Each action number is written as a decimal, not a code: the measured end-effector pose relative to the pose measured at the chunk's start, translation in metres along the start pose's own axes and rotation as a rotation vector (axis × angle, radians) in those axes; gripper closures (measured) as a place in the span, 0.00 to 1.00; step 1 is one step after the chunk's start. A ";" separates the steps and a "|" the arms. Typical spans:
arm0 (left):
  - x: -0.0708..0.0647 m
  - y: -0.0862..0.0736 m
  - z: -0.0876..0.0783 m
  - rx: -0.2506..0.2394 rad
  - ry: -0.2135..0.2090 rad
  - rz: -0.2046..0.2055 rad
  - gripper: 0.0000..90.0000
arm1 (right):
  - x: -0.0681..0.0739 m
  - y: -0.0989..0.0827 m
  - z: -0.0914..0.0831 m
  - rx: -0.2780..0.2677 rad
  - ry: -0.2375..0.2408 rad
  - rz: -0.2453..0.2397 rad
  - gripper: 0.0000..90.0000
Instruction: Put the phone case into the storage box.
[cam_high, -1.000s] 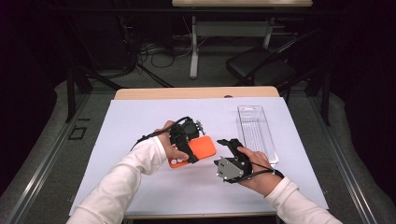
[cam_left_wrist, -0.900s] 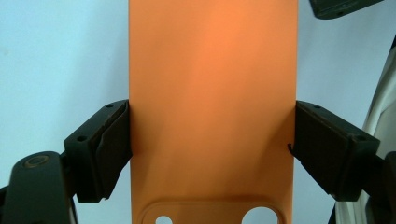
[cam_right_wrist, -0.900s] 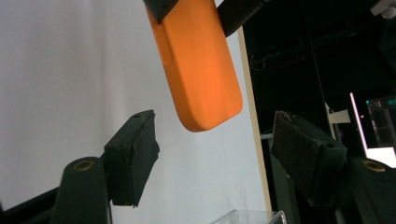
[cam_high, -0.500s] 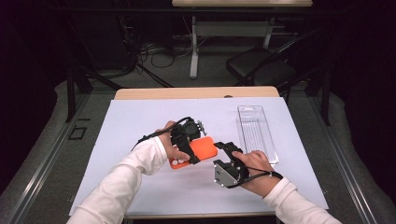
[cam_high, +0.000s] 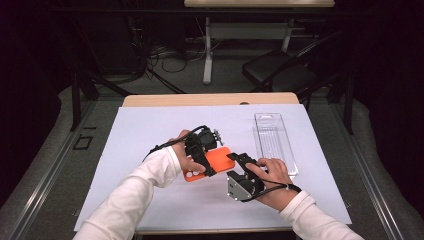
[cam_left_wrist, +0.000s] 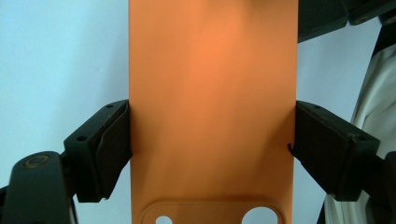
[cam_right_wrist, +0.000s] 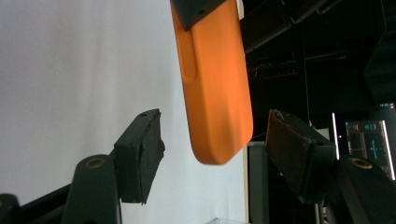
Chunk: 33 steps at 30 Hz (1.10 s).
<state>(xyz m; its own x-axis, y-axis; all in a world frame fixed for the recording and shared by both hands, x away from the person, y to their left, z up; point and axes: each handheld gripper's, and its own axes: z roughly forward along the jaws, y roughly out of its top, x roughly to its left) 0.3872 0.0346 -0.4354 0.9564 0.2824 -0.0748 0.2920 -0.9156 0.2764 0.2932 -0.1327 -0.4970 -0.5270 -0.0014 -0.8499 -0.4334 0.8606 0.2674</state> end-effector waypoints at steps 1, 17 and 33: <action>-0.001 0.000 0.000 -0.006 0.001 0.002 0.18 | 0.000 0.001 0.000 0.006 0.004 -0.013 0.40; -0.013 0.009 0.000 -0.003 -0.013 0.040 0.18 | 0.007 0.003 0.002 0.017 -0.046 -0.065 0.43; -0.021 0.014 -0.001 -0.011 -0.031 0.047 0.18 | 0.009 0.006 0.002 0.021 -0.083 -0.121 0.57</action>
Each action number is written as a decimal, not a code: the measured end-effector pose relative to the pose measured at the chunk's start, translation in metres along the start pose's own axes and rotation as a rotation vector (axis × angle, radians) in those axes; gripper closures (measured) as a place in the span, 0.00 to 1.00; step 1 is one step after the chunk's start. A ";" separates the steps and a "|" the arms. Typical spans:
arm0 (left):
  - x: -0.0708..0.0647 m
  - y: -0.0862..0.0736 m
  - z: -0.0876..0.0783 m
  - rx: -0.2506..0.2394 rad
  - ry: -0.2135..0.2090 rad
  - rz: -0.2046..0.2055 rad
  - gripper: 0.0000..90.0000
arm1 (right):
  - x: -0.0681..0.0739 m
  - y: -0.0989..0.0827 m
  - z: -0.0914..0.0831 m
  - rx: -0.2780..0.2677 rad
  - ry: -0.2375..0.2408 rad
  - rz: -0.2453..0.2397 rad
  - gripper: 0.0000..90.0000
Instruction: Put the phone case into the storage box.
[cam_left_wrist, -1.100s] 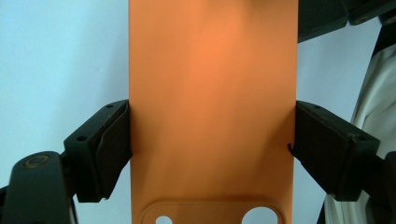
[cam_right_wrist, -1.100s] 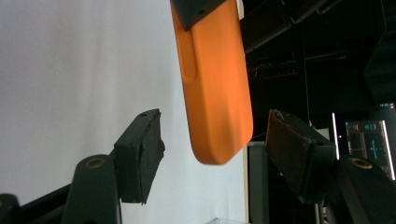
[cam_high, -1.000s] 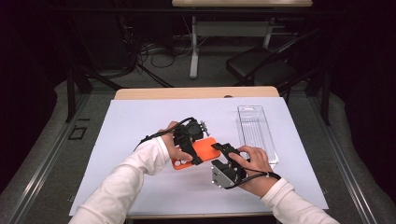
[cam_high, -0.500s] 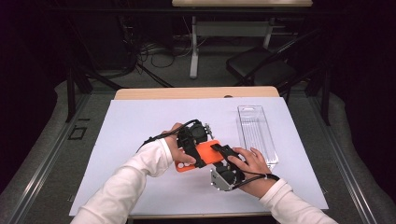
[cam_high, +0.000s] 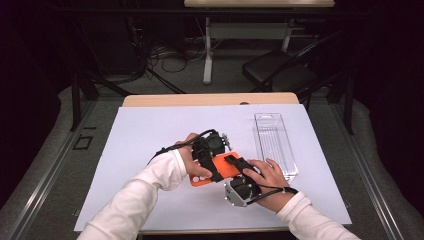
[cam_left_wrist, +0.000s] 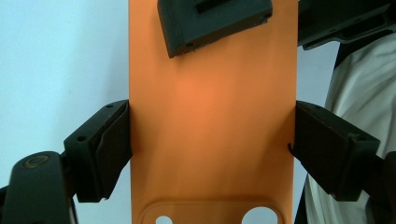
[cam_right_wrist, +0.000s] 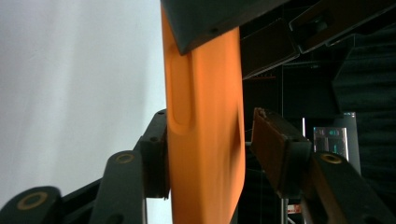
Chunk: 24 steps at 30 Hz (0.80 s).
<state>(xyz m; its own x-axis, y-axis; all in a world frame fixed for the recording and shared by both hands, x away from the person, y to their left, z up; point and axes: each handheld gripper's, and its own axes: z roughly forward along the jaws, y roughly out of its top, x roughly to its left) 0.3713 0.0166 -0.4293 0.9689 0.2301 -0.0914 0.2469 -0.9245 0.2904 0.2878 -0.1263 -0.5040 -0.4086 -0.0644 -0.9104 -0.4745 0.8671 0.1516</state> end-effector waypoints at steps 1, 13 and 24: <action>0.000 0.000 0.000 0.001 0.000 0.002 0.18 | 0.000 0.000 0.000 0.001 0.000 0.002 0.57; 0.001 0.001 0.003 0.012 -0.013 0.002 0.18 | 0.003 0.000 0.001 0.004 -0.017 -0.016 0.67; 0.004 0.001 0.000 -0.001 -0.016 -0.012 0.18 | 0.002 -0.001 0.000 0.004 -0.038 -0.019 0.75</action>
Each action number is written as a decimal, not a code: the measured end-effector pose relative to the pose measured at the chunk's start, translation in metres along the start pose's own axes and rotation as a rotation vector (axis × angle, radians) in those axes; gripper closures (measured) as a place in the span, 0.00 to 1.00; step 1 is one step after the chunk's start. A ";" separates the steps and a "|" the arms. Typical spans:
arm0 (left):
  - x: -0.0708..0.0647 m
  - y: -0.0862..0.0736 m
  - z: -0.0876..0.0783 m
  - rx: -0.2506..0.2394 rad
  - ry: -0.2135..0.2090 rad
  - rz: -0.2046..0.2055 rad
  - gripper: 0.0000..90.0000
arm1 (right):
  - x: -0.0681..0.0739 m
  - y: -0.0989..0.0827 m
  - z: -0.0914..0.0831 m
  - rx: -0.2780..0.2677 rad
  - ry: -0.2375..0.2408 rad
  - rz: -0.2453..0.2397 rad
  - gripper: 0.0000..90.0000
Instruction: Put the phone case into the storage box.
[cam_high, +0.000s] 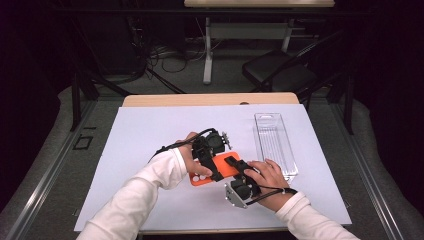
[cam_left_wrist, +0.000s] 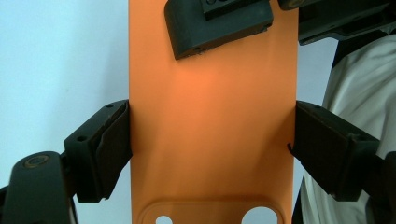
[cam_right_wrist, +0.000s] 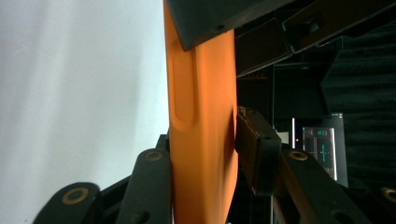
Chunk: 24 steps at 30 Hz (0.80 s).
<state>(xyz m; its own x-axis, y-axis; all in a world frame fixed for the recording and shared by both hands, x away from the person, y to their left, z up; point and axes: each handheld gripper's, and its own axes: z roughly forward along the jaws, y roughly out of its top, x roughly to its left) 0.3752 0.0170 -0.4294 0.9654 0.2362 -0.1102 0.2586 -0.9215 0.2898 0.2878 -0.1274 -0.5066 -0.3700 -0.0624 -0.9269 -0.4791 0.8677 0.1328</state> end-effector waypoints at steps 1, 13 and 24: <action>0.000 0.000 0.000 0.002 -0.001 0.000 0.18 | 0.000 0.000 0.000 0.000 -0.002 -0.002 0.76; 0.004 -0.001 -0.001 -0.007 -0.024 -0.029 0.18 | 0.000 0.001 0.000 0.008 -0.020 -0.006 0.79; 0.007 -0.002 -0.001 -0.004 -0.042 -0.056 0.18 | 0.002 0.002 0.002 0.014 -0.042 -0.072 0.83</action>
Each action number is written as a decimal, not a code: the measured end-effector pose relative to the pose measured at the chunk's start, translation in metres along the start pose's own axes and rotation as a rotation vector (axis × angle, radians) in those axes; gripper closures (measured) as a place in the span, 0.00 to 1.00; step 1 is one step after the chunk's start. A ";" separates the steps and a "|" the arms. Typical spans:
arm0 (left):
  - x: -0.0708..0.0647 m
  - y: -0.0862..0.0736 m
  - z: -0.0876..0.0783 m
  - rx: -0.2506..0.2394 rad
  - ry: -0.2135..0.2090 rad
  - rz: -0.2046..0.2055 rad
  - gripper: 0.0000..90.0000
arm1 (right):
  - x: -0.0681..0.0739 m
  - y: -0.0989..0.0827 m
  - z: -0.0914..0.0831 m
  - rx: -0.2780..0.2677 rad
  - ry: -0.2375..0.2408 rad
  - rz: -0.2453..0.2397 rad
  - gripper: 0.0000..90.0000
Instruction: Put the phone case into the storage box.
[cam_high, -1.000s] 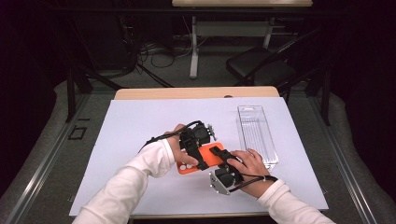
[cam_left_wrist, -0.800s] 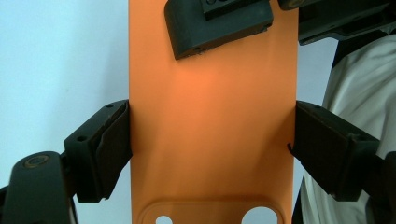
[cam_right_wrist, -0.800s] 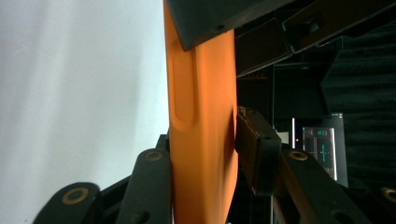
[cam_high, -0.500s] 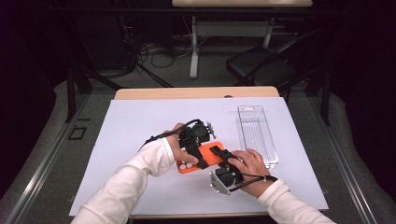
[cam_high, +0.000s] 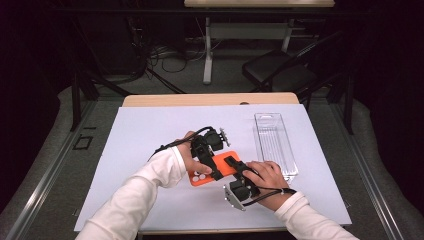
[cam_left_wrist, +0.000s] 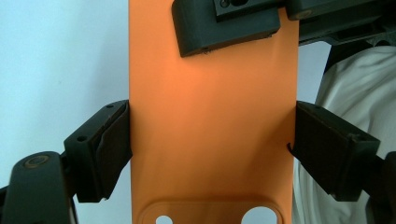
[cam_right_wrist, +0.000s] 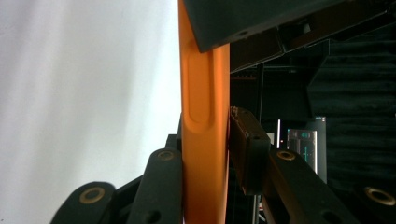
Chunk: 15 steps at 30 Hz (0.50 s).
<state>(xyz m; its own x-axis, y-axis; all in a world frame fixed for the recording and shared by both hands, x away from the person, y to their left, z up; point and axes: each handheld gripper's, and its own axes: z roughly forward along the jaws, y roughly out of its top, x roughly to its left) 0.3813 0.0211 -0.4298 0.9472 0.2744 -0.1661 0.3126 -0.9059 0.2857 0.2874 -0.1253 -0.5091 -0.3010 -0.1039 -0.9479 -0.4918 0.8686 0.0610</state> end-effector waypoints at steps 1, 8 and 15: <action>0.000 0.000 0.000 0.001 0.000 -0.001 0.18 | 0.001 0.000 0.000 -0.002 -0.001 -0.005 0.83; 0.001 0.000 0.002 0.003 -0.006 -0.009 0.18 | 0.002 0.001 0.001 0.005 -0.002 -0.028 0.85; 0.003 -0.001 0.004 0.011 -0.017 -0.019 0.18 | 0.003 0.002 0.002 0.008 -0.001 -0.039 0.86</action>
<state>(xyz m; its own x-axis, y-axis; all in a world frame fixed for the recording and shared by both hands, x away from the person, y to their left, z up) 0.3838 0.0216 -0.4344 0.9396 0.2860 -0.1879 0.3295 -0.9041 0.2719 0.2875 -0.1232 -0.5130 -0.2804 -0.1374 -0.9500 -0.4965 0.8678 0.0210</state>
